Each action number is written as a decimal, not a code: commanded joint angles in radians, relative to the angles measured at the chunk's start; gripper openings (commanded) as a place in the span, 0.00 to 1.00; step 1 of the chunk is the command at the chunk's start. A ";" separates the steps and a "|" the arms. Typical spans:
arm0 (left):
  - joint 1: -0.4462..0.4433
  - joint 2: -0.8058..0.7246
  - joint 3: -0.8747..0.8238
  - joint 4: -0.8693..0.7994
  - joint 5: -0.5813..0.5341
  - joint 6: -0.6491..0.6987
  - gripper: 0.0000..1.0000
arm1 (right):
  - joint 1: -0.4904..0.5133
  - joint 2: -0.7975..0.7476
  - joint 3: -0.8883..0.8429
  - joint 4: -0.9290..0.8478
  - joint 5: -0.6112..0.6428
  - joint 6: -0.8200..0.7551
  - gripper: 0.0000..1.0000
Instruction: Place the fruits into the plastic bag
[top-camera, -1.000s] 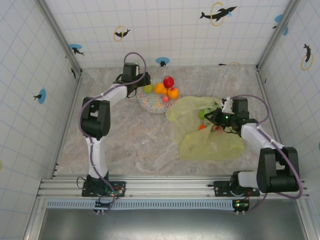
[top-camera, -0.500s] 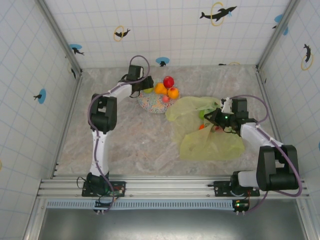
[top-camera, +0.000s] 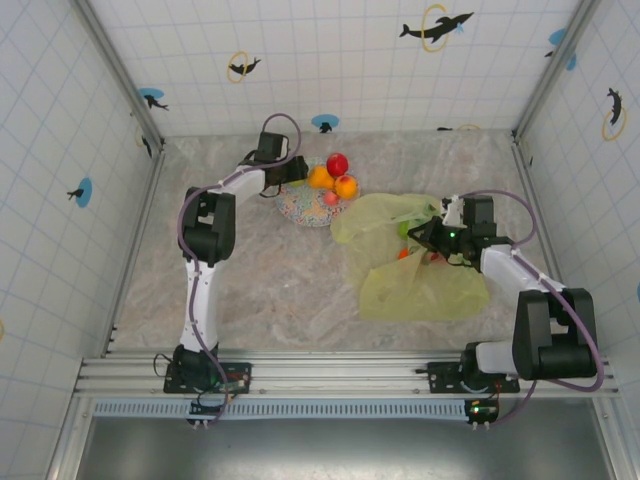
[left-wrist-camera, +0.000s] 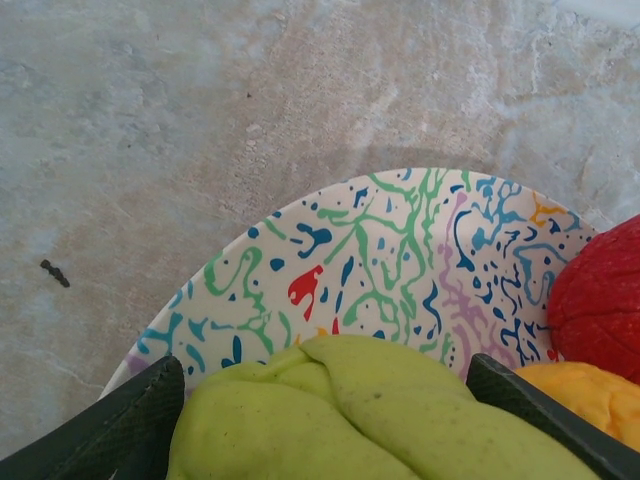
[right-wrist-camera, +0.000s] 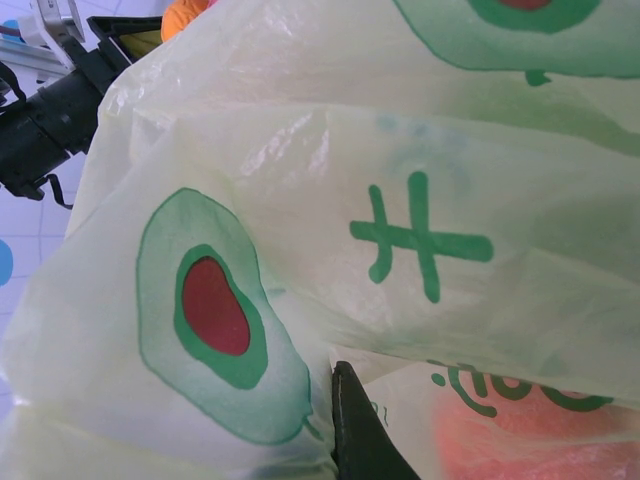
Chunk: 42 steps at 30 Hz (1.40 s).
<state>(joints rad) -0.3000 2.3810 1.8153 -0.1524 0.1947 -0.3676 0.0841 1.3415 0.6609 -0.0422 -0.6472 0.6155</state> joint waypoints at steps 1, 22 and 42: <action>0.002 0.013 0.005 -0.055 -0.002 0.017 0.72 | 0.002 0.002 0.026 0.015 0.005 -0.011 0.00; -0.016 -0.635 -0.690 0.270 0.026 -0.108 0.54 | 0.001 -0.008 0.016 0.017 0.011 -0.010 0.00; -0.568 -0.993 -1.058 0.437 0.102 0.123 0.53 | 0.011 0.010 0.034 0.027 0.008 -0.004 0.00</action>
<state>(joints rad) -0.8509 1.3262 0.7208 0.2504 0.2844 -0.3405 0.0860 1.3441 0.6609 -0.0338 -0.6399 0.6140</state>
